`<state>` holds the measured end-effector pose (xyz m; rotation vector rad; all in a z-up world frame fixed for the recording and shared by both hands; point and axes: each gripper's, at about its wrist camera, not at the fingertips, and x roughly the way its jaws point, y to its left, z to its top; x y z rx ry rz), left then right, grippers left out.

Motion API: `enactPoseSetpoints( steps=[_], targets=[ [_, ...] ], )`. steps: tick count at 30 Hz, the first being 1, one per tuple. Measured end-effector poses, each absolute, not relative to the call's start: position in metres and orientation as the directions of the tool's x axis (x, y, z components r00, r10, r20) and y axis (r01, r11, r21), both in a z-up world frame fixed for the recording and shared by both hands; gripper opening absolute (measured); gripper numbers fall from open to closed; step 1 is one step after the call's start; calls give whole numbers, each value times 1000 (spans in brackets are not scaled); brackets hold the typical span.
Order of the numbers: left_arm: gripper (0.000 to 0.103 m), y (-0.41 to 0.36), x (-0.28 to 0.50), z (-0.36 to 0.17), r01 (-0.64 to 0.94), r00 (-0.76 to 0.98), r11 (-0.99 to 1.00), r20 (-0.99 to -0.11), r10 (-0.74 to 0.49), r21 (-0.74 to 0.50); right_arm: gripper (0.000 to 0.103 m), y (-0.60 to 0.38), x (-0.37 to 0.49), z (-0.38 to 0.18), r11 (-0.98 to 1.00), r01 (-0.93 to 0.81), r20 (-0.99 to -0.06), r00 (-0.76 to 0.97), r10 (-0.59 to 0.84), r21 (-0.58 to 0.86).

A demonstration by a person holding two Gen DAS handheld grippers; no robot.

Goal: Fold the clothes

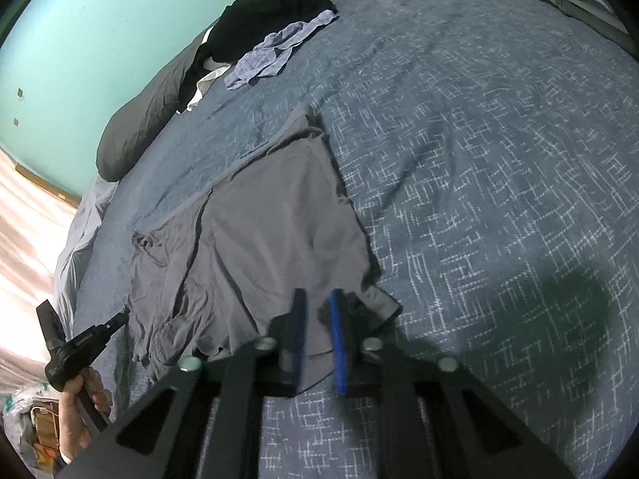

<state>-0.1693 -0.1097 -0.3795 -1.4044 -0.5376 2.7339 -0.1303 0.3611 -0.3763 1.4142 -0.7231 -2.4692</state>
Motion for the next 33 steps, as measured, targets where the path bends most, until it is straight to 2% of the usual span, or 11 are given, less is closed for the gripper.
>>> enactPoseSetpoints(
  steps=[6, 14, 16, 18, 24, 28, 29, 30, 31, 33],
  targets=[
    [1, -118, -156, -369, 150, -617, -931, -768, 174, -332, 2, 367, -128, -371, -853, -59, -734, -542, -409, 519],
    [1, -124, -136, -351, 156, -641, -923, -746, 177, -353, 3, 380, -126, -376, -836, -145, -754, -532, -386, 530],
    [1, -122, -133, -350, 157, -640, -923, -748, 177, -352, 9, 386, -124, -380, -819, -186, -760, -525, -384, 543],
    [1, -123, -129, -350, 163, -638, -918, -748, 181, -361, 31, 392, -122, -382, -799, -206, -751, -528, -396, 565],
    [1, -132, -114, -345, 188, -646, -912, -745, 166, -366, 34, 390, -121, -378, -812, -200, -759, -527, -382, 548],
    [1, -138, -112, -350, 210, -636, -915, -759, 139, -344, 34, 382, -121, -384, -834, -181, -775, -509, -375, 522],
    [1, -140, -112, -353, 216, -631, -911, -763, 144, -351, 31, 382, -121, -386, -835, -179, -775, -511, -372, 520],
    [1, -142, -112, -356, 224, -622, -906, -768, 152, -360, 19, 382, -122, -386, -834, -178, -772, -514, -374, 522],
    [1, -143, -112, -359, 229, -616, -904, -772, 154, -362, 12, 382, -122, -386, -830, -175, -766, -519, -380, 530],
    [1, -143, -111, -363, 232, -604, -903, -781, 159, -363, 7, 385, -123, -388, -815, -179, -753, -527, -394, 551]
  ],
)
